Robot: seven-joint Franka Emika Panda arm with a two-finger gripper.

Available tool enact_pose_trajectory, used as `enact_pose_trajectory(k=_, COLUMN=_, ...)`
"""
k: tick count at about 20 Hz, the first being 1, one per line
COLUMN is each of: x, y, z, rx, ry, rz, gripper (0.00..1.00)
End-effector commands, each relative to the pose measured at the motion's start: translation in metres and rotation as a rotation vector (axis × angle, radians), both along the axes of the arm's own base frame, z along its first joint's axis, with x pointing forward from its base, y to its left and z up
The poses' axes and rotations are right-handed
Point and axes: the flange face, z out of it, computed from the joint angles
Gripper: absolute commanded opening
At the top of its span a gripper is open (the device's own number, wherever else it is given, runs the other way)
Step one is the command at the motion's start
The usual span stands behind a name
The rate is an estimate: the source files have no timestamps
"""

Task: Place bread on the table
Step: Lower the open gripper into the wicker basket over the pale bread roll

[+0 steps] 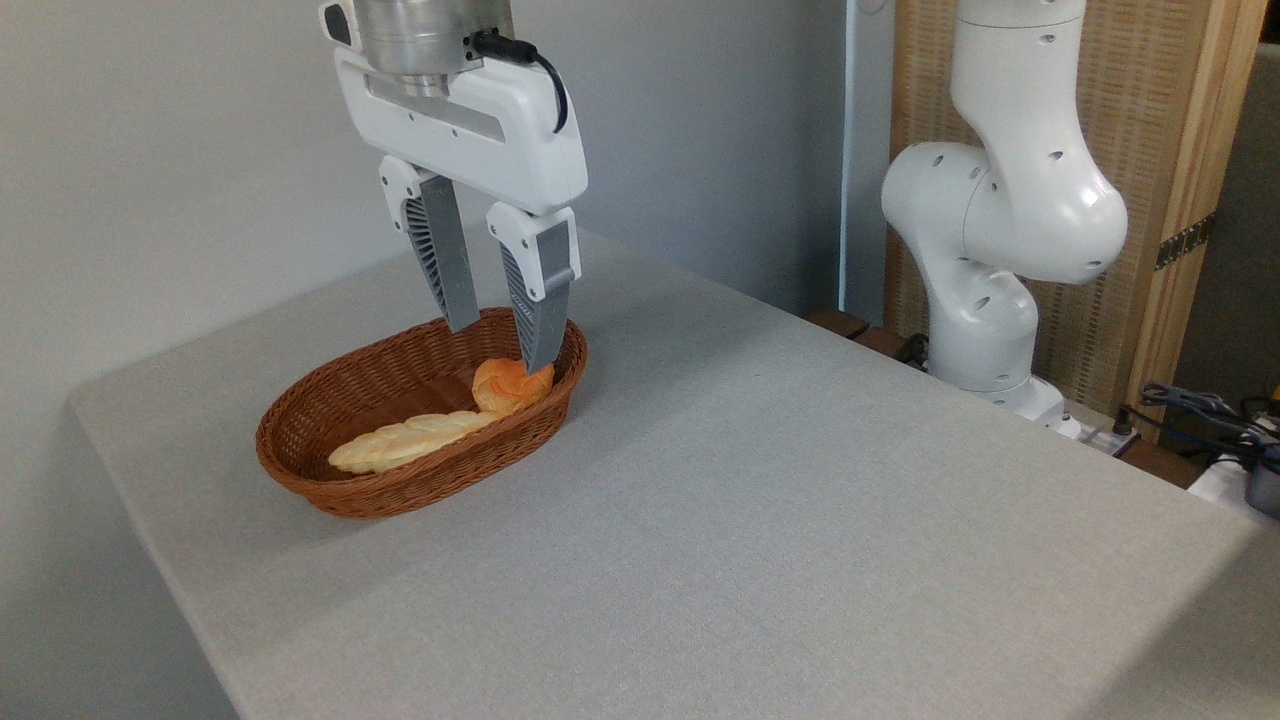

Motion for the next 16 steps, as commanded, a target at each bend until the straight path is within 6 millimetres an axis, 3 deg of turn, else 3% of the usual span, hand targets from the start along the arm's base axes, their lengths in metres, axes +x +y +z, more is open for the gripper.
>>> enact_pose_trajectory(k=1, x=0.001, y=0.001, z=0.003, rx=0.004, ry=0.011, rz=-0.012, gripper=1.0)
enact_pose_trajectory(k=10, x=0.001, y=0.0, z=0.0, rx=0.004, ry=0.008, rz=-0.014, gripper=1.0)
enact_pose_trajectory(k=13, x=0.001, y=-0.022, z=-0.015, rx=-0.021, ry=-0.009, rz=-0.034, gripper=1.0)
enact_pose_trajectory(k=16, x=-0.004, y=-0.071, z=-0.044, rx=-0.101, ry=-0.022, rz=-0.071, gripper=1.0)
